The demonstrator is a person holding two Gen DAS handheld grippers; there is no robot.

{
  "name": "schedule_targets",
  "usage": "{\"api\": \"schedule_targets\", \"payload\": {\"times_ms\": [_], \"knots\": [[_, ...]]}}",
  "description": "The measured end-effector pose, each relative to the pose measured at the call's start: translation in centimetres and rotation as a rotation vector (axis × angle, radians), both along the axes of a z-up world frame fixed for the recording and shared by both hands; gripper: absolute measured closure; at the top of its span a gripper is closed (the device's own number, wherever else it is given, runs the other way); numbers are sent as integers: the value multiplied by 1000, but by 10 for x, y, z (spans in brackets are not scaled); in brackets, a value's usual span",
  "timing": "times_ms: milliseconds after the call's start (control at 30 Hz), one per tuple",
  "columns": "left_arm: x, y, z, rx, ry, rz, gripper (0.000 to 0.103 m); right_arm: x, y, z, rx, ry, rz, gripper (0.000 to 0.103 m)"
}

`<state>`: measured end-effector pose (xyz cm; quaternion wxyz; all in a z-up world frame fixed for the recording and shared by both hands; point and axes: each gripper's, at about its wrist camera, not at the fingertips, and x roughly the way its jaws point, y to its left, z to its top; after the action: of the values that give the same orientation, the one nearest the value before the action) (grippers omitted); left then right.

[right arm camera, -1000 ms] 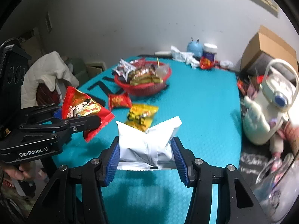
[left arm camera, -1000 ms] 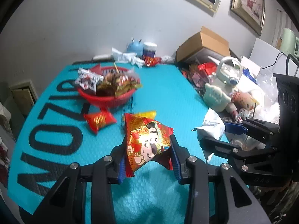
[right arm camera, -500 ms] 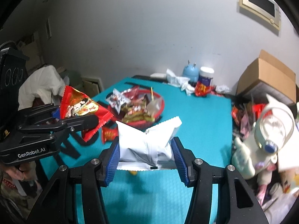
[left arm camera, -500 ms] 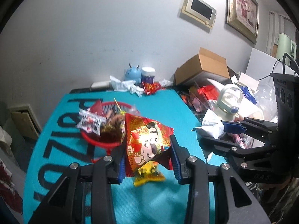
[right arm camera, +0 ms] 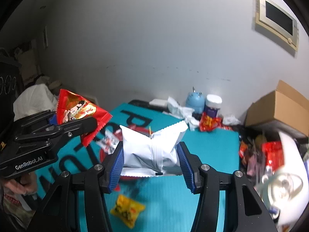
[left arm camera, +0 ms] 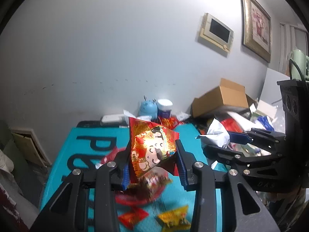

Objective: Organize snacks
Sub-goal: 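Open both tools over the basket to drop the cartoon-face bag and white packet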

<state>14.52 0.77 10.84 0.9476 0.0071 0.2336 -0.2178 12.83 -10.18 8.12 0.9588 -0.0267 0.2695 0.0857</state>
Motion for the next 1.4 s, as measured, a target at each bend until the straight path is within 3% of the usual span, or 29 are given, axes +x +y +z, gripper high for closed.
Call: {"api": "schedule_targets", "payload": {"times_ms": [300,567,833,900,967,1167,1400], "knots": [[57,1,-3,6,-2,78,65,51,5,13,30,-51,36,50],[110,0,-54,11,156,45,65,87,1,-1,4,-56,1,50],[124,-13,-76,17,219,-17,64,105,-13,-19,13,11,-1,50],[127,-15,-79,46,233,3,57,107,-15,-21,19,20,-2,50],[129,-13,-81,59,237,36,38,109,-17,-23,23,31,-9,50],[131,4,-78,81,261,124,38,119,-14,-33,33,69,17,50],[127,25,-64,114,220,217,38,127,7,-50,58,105,104,49]]}}
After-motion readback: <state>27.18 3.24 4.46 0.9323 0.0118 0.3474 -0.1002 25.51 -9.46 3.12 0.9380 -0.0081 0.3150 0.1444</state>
